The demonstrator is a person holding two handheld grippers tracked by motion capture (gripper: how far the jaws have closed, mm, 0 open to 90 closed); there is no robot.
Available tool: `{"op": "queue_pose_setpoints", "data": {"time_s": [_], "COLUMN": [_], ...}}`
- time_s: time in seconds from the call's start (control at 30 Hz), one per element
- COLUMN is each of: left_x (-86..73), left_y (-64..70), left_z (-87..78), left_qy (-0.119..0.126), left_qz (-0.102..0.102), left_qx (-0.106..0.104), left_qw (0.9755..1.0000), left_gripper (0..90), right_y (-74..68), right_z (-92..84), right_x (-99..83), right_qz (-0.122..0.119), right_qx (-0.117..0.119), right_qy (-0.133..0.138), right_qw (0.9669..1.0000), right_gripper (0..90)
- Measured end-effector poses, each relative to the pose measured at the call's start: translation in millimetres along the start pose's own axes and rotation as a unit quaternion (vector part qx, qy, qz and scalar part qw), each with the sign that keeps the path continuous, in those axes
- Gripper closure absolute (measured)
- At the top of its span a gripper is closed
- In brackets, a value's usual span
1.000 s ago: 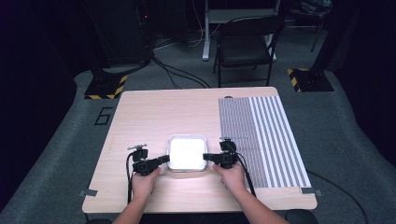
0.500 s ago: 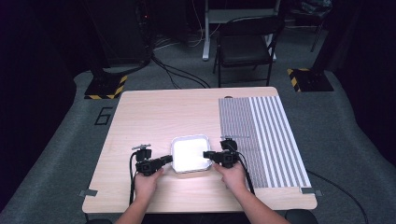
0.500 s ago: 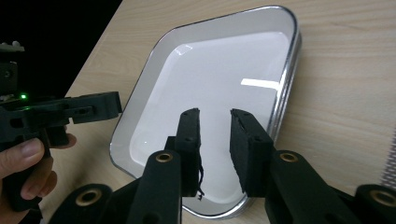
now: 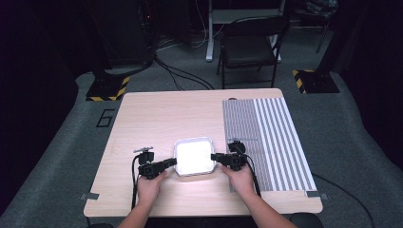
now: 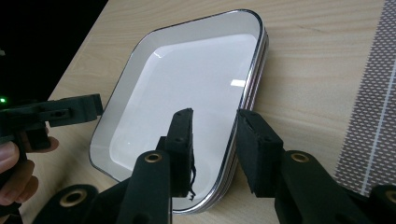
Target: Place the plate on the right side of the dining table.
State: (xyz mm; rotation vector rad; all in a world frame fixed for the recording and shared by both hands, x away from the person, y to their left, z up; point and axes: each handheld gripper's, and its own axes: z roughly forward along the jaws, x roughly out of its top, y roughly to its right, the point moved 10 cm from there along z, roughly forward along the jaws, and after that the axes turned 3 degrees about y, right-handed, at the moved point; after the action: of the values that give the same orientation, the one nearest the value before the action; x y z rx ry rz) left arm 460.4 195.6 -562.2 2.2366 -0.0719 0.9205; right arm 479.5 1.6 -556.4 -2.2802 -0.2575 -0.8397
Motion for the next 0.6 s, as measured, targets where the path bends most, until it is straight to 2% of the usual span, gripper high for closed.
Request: {"op": "queue_pose_setpoints", "data": {"time_s": [0.13, 0.23, 0.3, 0.4, 0.6], "left_x": [-1.1, -1.2, -1.1, -1.5, -2.2], "left_y": [1.0, 1.0, 0.8, 0.8, 0.2], "left_z": [1.0, 1.0, 0.3, 0.6, 1.7], "left_qy": [-0.001, 0.001, 0.003, 0.004, 0.003], "left_qz": [-0.012, -0.016, -0.024, -0.027, -0.026], "left_qx": [-0.011, -0.012, -0.018, -0.02, -0.017], "left_qw": [0.9999, 0.9998, 0.9996, 0.9994, 0.9995], "left_gripper": [70.1, 69.3, 68.9, 68.7, 67.0], "right_y": [0.0, -0.2, 1.2, 1.5, 1.1], "right_z": [2.8, 3.3, 2.6, 1.8, 2.0], "right_x": [-3.7, -4.3, -3.4, -3.4, -5.0], "right_qz": [0.013, 0.019, 0.041, 0.052, 0.053], "right_qx": [0.008, 0.012, 0.025, 0.032, 0.034], "right_qy": [-0.009, -0.009, -0.008, -0.011, -0.014], "right_qw": [0.9998, 0.9997, 0.9988, 0.9981, 0.9979], "right_gripper": [65.2, 65.2, 65.2, 65.1, 65.1]}}
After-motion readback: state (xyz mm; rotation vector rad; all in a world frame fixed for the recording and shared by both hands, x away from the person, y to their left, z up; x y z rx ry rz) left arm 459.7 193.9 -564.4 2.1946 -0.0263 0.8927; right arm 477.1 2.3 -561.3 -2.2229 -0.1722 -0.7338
